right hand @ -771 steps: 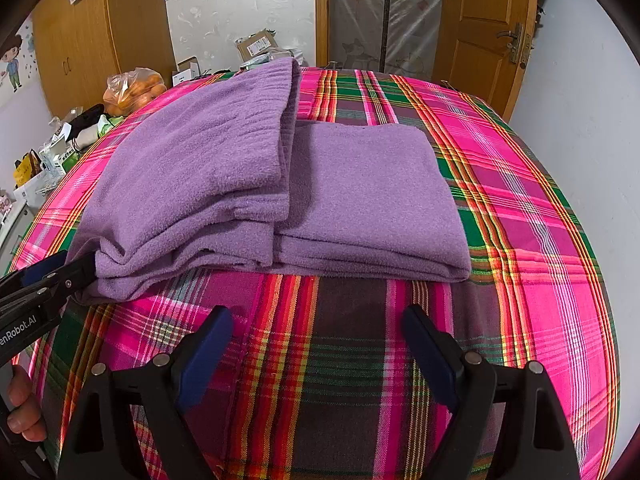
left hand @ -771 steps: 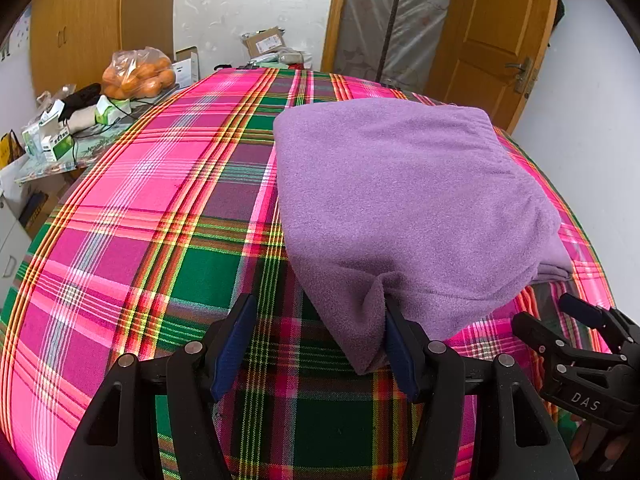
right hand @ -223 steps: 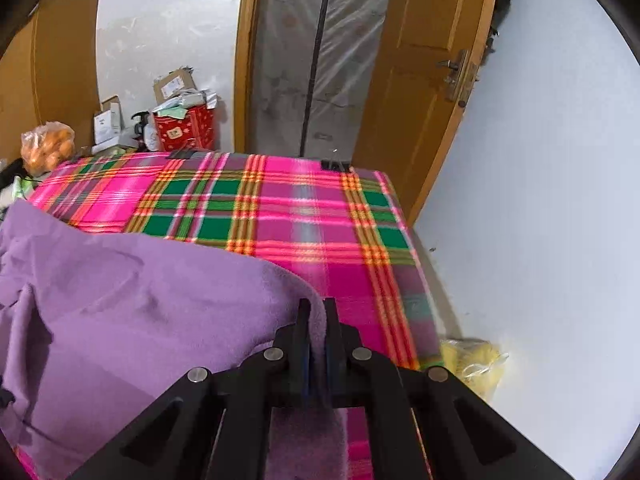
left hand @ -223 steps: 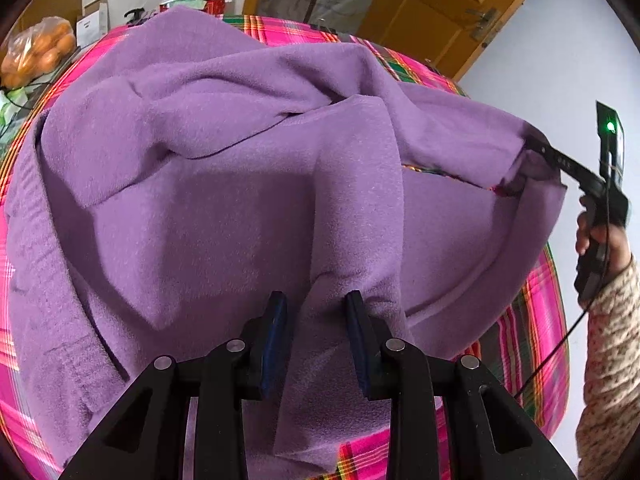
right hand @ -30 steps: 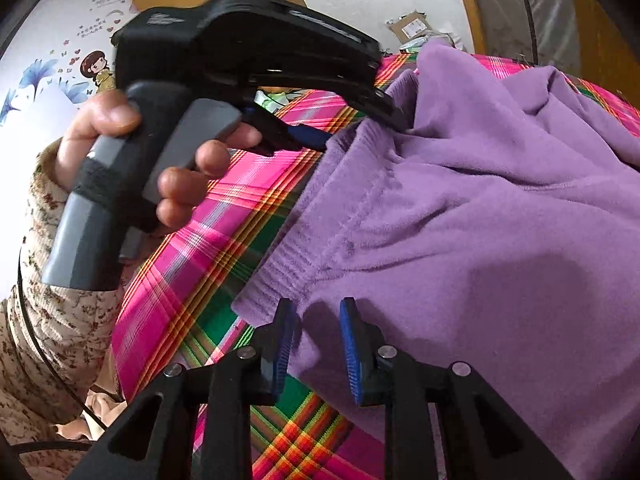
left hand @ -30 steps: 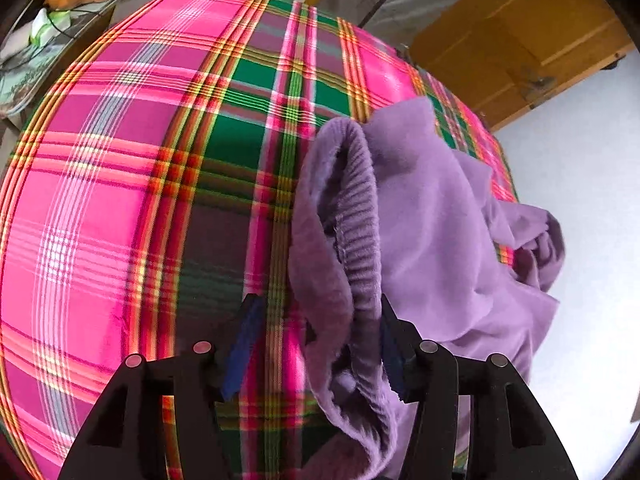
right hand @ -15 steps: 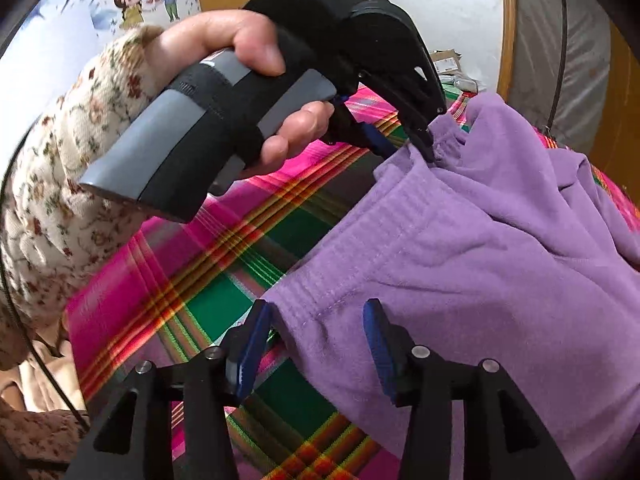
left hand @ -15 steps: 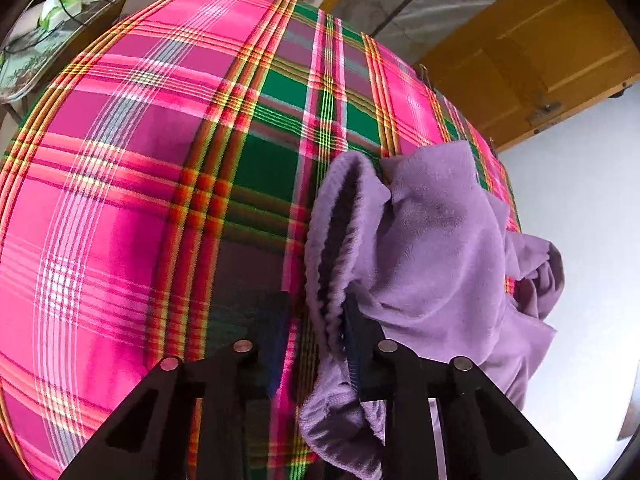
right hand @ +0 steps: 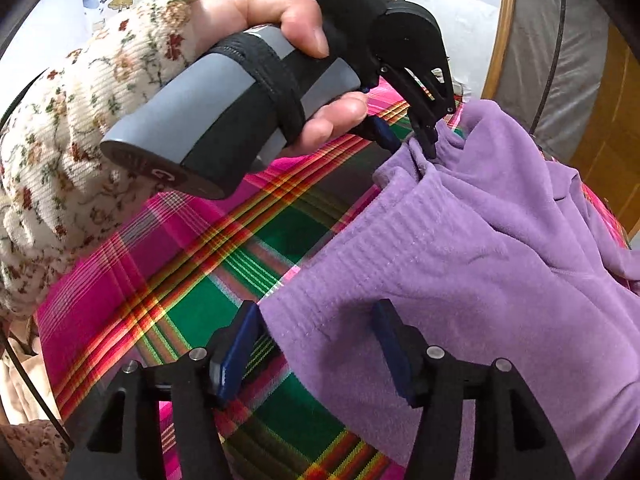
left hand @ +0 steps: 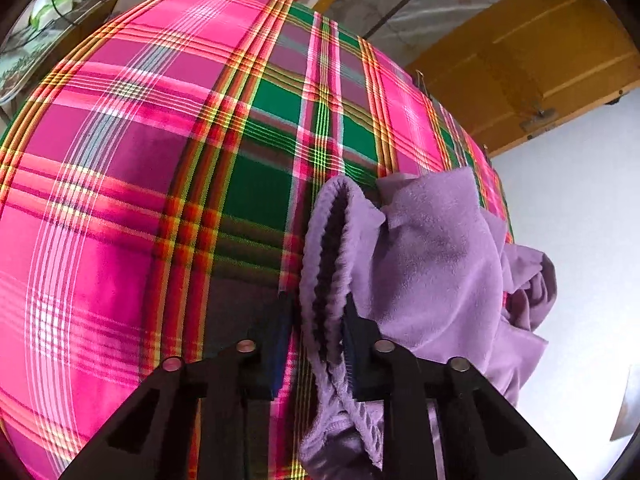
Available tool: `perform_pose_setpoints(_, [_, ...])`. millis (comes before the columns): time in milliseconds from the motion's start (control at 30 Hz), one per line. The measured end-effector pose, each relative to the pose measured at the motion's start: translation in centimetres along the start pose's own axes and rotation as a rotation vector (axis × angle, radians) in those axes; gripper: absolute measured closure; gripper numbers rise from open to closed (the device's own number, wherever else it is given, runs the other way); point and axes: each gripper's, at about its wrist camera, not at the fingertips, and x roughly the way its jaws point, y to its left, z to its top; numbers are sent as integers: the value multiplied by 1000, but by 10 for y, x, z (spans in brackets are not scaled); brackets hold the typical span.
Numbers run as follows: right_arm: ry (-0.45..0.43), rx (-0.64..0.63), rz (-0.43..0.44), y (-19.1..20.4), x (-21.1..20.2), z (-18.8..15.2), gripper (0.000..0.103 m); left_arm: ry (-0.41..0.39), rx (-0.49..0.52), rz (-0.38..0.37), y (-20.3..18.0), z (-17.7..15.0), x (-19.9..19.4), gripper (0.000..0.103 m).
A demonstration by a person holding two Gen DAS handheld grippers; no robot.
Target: Fold clothes
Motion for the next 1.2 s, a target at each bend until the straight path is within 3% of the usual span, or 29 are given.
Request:
perform_pose_setpoints(33, [-1,5,-2,0,-1,0,45,5,-9,-11,2,1,1,92])
perform_pose_setpoints(133, [-9,30,-9,-1,-4,0,64,6,-27,-33,6,1,1,93])
perform_pose_setpoints(167, [-11,41,-18,-2,-5,0,78,4,-21,-37,6,1,0,93])
perform_pose_setpoints(200, [-12,51,-30,-4,-6,0,81,2,-13,-40,6,2,-1,93])
perform_pose_setpoints(433, [-26,-5,36,16,-19,2,84,-64,-46,-50,24,9,-24,94])
perform_pose_setpoints(700, [-30,-42,125,-15,-33,-3,84,-73,-78,-59,57,4,-45,94])
perform_pose_setpoints(867, [-43,-79,184,9,-17,19,84,-102,-77,-39,69,7,-56,94])
perform_pose_setpoints(933, [-32,-81,219,40,8,35,84,-112,-94,-33,77,9,-60,94])
perform_pose_setpoints(1200, [-11,-109,307,81,26,39,84,-144,-166,0,117,8,-80,94])
